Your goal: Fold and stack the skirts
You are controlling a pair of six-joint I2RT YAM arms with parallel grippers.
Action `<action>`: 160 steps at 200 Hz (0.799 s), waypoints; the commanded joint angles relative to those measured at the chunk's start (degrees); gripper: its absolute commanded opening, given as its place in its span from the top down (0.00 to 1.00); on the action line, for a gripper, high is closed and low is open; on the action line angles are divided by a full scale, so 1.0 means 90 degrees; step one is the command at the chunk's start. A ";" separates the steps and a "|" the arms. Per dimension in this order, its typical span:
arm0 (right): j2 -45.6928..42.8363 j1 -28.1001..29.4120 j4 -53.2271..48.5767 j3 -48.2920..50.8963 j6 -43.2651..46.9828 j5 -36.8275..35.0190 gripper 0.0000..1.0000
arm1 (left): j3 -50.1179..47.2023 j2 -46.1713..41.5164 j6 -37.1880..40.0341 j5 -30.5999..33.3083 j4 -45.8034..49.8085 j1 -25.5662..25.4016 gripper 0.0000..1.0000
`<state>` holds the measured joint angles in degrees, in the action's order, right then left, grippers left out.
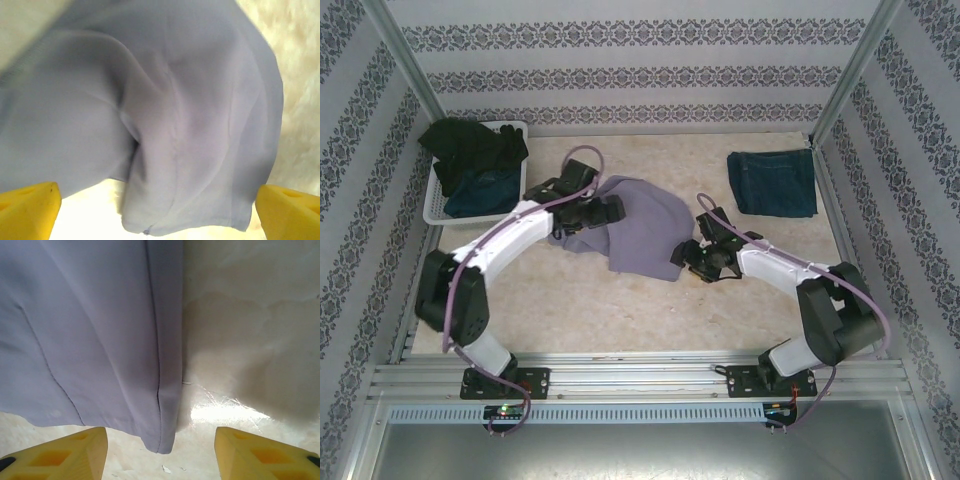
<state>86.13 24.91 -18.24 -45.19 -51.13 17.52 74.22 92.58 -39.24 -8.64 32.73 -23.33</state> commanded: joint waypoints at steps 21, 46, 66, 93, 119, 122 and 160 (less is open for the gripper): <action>0.0688 0.0216 0.0281 -0.0346 0.0108 0.0890 0.44 | -0.0546 0.0531 0.0329 0.0438 0.0304 0.0976 0.00; 0.1198 0.0310 0.0052 -0.0656 0.0369 0.0878 0.64 | -0.0627 0.0680 0.0374 0.0205 -0.0036 0.1094 0.00; 0.1387 -0.0025 -0.0666 -0.1111 0.1321 0.0243 0.86 | -0.0746 0.0593 0.0244 0.0201 -0.0113 0.1089 0.00; 0.1891 -0.0903 -0.1398 -0.2341 0.2720 -0.0075 1.00 | -0.1151 0.0124 -0.0042 0.0653 -0.0098 0.1123 0.00; 0.2918 -0.1284 -0.2373 -0.4190 0.3726 -0.0601 0.92 | -0.1663 -0.0299 -0.0431 0.0890 -0.0183 0.1231 0.00; 0.3029 -0.1312 -0.2444 -0.4373 0.3782 -0.0746 0.89 | -0.1732 -0.0335 -0.0471 0.0889 -0.0223 0.1241 0.00; 0.2787 -0.1294 -0.2276 -0.4948 0.3536 -0.1513 0.29 | -0.2227 -0.0377 -0.1222 0.0247 -0.0643 0.1252 0.03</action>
<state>115.24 12.10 -35.53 -89.95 -21.17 8.93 56.36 89.08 -43.94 -3.09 30.44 -12.62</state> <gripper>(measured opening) 0.526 0.992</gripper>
